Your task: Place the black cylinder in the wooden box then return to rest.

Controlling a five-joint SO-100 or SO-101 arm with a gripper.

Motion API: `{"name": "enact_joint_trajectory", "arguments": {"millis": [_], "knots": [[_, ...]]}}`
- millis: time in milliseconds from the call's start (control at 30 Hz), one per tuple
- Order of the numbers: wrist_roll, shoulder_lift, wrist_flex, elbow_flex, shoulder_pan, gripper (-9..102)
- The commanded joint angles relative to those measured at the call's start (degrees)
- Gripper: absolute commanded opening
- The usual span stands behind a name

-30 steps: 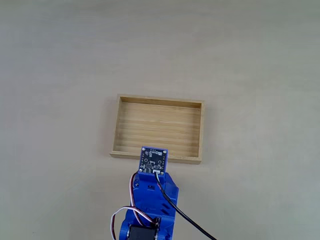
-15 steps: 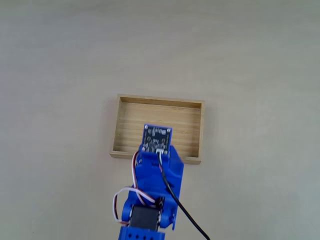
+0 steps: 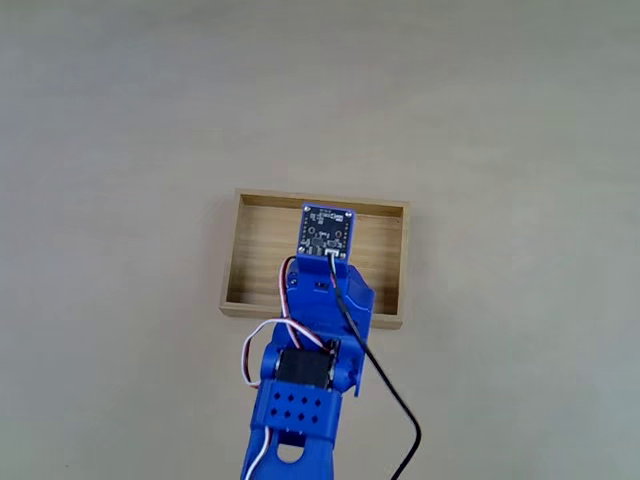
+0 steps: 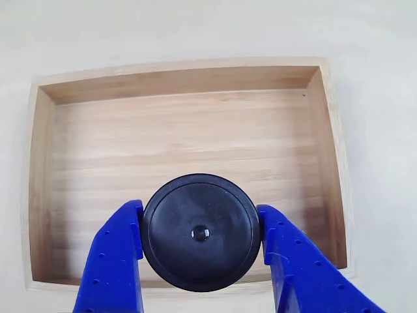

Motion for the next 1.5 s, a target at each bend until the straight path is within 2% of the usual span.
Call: {"name": "enact_joint_trajectory", "arguments": {"millis": [0, 733, 1100, 1333, 1467], "knots": [[0.5, 2.4, -4.7, -7.6, 0.2, 20], [-0.3, 12.1, -11.5, -9.1, -0.6, 20], [-1.3, 14.8, -12.4, -9.4, -0.9, 20], [-1.3, 14.5, -12.5, -9.3, -0.9, 31], [-1.3, 14.2, -12.5, -9.1, -0.8, 33]]}}
